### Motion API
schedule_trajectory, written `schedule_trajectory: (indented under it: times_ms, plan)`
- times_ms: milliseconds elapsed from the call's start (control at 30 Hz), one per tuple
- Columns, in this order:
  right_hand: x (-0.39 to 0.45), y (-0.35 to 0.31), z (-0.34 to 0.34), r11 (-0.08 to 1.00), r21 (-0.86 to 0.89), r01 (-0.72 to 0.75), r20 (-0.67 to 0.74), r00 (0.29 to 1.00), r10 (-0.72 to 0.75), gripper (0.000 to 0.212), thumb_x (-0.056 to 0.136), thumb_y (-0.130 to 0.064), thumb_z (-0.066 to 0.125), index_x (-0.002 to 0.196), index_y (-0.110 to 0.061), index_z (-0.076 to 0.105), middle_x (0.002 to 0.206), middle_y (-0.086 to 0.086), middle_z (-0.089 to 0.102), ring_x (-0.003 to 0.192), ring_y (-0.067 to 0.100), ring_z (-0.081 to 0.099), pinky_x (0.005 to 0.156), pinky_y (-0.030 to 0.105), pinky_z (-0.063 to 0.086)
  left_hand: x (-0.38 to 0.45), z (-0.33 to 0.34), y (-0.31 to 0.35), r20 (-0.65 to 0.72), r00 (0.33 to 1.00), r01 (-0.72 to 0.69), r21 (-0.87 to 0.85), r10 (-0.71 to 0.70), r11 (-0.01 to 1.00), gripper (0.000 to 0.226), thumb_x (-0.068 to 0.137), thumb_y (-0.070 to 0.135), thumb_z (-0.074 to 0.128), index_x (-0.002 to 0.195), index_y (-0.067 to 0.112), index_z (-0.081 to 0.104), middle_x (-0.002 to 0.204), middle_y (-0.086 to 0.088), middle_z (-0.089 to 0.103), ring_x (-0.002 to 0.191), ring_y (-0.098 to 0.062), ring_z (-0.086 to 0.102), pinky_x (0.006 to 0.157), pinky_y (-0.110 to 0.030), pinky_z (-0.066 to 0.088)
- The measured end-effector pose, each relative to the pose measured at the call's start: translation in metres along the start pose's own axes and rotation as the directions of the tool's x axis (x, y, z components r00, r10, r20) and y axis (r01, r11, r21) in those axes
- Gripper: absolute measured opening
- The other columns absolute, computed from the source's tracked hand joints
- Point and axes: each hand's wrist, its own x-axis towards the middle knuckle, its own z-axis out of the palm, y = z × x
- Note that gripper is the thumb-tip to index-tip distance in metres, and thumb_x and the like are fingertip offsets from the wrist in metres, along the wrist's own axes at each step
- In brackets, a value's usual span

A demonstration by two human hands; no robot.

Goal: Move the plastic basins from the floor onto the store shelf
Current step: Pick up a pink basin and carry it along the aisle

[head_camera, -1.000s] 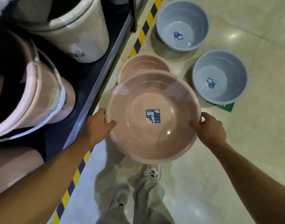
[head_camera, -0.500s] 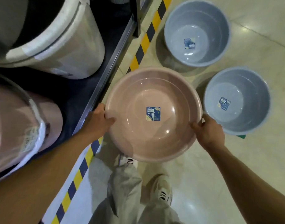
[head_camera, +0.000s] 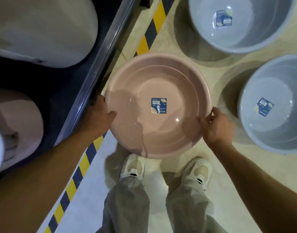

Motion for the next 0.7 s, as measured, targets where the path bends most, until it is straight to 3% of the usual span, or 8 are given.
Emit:
schedule_trajectory:
  times_ms: [300, 567, 700]
  plan:
    - [0.016, 0.0, 0.007, 0.999, -0.036, -0.041, 0.046, 0.998, 0.042, 0.034, 0.091, -0.034, 0.06, 0.115, -0.01, 0.057, 0.105, 0.019, 0.064, 0.095, 0.04, 0.059, 0.078, 0.044, 0.05, 0.015, 0.019, 0.003, 0.002, 1.0, 0.011, -0.002, -0.011, 1.0, 0.048, 0.09, 0.019, 0.071, 0.127, 0.004, 0.045, 0.125, -0.027, 0.062, 0.11, -0.047, 0.06, 0.086, -0.048, 0.05]
    - [0.015, -0.001, 0.016, 0.994, -0.002, -0.108, 0.092, 0.99, 0.107, 0.046, 0.087, -0.03, 0.059, 0.128, -0.012, 0.046, 0.113, 0.02, 0.063, 0.1, 0.042, 0.058, 0.082, 0.048, 0.05, 0.016, 0.024, -0.002, 0.017, 1.0, 0.022, -0.036, -0.022, 0.999, 0.048, 0.09, 0.02, 0.068, 0.129, 0.01, 0.042, 0.123, -0.023, 0.06, 0.094, -0.034, 0.053, 0.075, -0.038, 0.041]
    - [0.013, -0.003, 0.015, 0.991, 0.019, -0.132, 0.091, 0.987, 0.13, 0.048, 0.087, -0.03, 0.059, 0.129, -0.01, 0.046, 0.118, 0.019, 0.063, 0.105, 0.041, 0.057, 0.081, 0.043, 0.045, 0.016, 0.019, -0.006, 0.046, 0.999, 0.007, -0.058, -0.005, 0.998, 0.047, 0.089, 0.021, 0.068, 0.128, 0.012, 0.043, 0.12, -0.02, 0.064, 0.1, -0.04, 0.06, 0.076, -0.039, 0.045]
